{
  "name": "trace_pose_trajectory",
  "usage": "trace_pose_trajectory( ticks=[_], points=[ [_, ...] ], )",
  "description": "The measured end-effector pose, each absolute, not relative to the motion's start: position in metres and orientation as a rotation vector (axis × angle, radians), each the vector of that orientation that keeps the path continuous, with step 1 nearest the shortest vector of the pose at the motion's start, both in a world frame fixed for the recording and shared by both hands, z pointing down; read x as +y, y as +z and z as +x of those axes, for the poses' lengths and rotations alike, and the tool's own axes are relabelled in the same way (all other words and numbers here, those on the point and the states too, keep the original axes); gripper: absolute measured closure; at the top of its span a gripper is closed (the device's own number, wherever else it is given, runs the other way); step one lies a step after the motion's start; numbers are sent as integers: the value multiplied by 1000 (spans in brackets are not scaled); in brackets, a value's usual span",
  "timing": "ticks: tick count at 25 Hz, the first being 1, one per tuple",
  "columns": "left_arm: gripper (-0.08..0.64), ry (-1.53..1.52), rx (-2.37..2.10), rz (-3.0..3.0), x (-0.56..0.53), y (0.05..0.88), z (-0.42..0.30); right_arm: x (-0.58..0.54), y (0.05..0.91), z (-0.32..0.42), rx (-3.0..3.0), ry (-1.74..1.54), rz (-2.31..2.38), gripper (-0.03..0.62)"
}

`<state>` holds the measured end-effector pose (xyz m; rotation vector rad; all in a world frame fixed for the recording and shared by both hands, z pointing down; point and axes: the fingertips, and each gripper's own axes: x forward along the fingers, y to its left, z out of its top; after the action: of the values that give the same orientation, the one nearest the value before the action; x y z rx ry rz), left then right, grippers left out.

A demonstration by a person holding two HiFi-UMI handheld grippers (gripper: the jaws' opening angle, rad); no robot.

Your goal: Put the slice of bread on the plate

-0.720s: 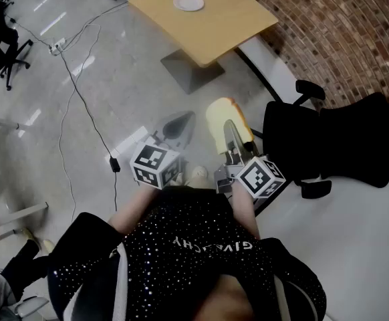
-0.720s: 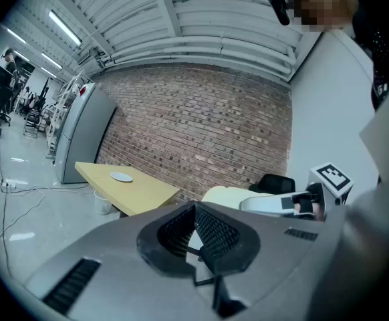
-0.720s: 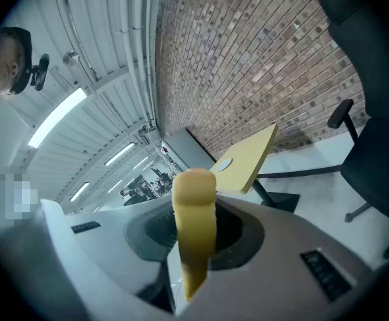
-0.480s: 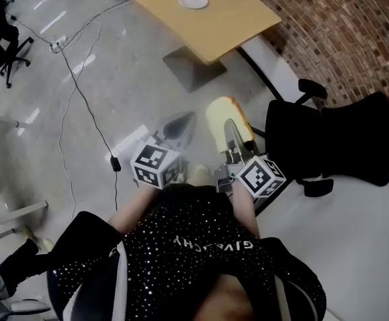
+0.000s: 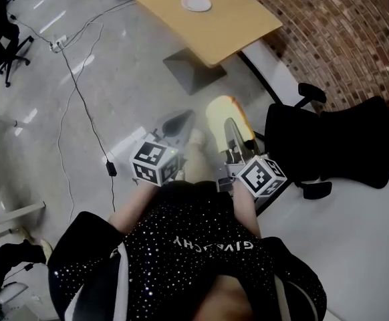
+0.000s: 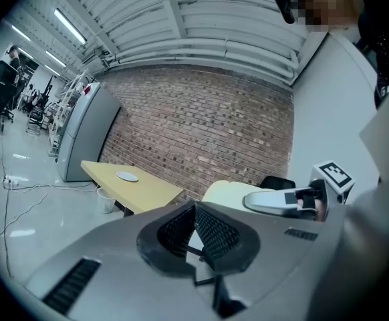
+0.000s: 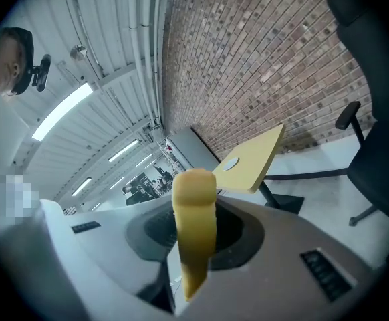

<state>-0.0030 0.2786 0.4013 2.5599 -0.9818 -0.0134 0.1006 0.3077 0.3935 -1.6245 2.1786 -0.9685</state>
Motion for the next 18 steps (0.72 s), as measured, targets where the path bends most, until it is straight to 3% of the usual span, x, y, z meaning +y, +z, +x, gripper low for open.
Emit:
trace_pose_trajectory(
  ticks=[18],
  points=[
    [549, -7, -1031, 2544, 174, 402, 4, 192, 397, 119, 2185, -988, -1609, 500]
  ],
)
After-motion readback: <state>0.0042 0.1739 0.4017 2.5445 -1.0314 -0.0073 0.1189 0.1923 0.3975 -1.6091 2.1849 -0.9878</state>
